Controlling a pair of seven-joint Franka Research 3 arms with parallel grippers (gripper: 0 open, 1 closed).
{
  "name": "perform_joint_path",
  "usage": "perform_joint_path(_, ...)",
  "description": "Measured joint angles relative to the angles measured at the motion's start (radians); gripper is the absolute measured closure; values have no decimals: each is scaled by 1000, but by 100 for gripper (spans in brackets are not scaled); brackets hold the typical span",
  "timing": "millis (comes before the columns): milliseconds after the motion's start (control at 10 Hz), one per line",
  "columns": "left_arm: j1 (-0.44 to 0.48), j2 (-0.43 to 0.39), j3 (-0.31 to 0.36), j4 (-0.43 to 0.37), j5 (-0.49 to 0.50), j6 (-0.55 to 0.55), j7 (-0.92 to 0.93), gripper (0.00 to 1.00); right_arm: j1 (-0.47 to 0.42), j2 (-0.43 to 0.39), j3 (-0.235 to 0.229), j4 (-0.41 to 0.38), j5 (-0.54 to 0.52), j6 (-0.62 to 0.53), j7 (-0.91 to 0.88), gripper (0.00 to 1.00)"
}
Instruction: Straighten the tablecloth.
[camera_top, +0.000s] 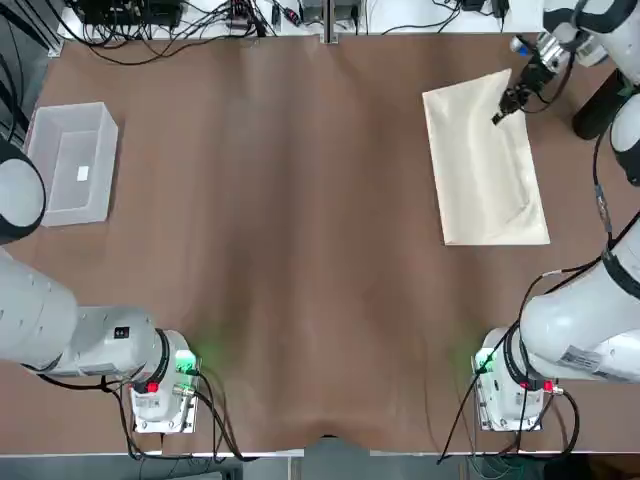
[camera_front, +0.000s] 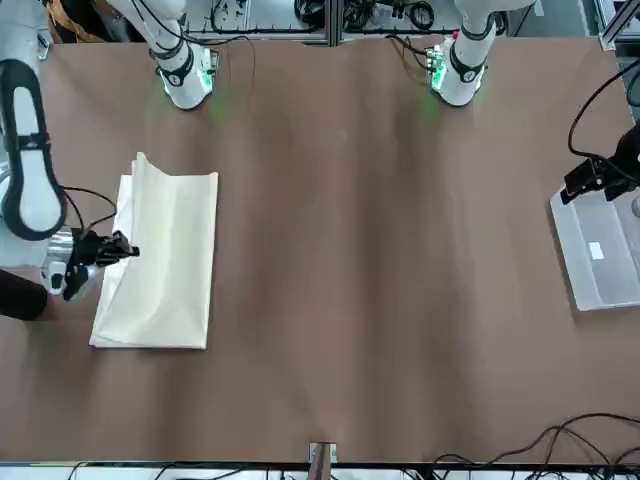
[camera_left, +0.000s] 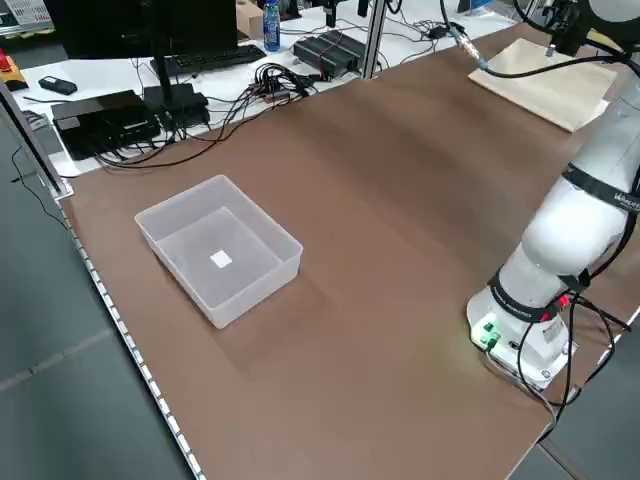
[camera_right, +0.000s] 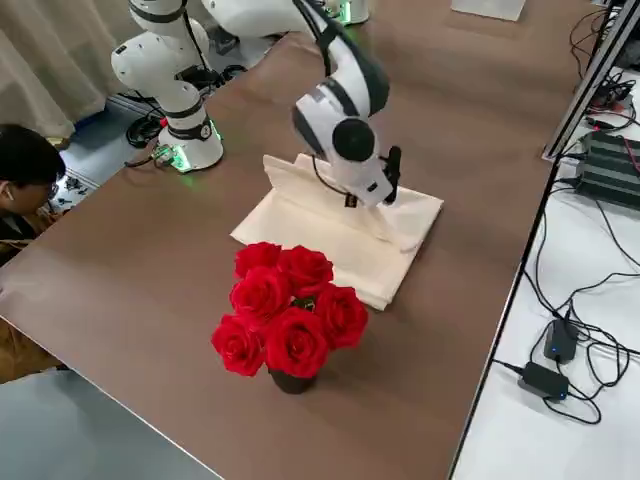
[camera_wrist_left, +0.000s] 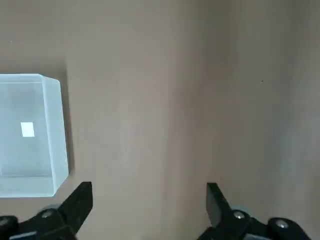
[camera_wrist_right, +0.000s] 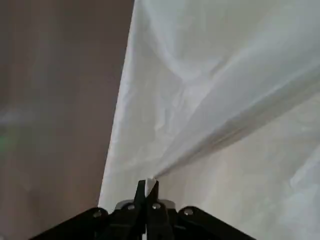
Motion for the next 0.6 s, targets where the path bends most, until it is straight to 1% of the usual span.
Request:
perform_joint_path(400, 0, 0, 0, 0, 0, 0, 0, 0, 174, -44, 2, 0, 42, 3, 118, 98)
perform_joint_path(600, 0, 0, 0, 0, 0, 0, 0, 0, 295, -73, 3, 0, 51, 31, 255, 98)
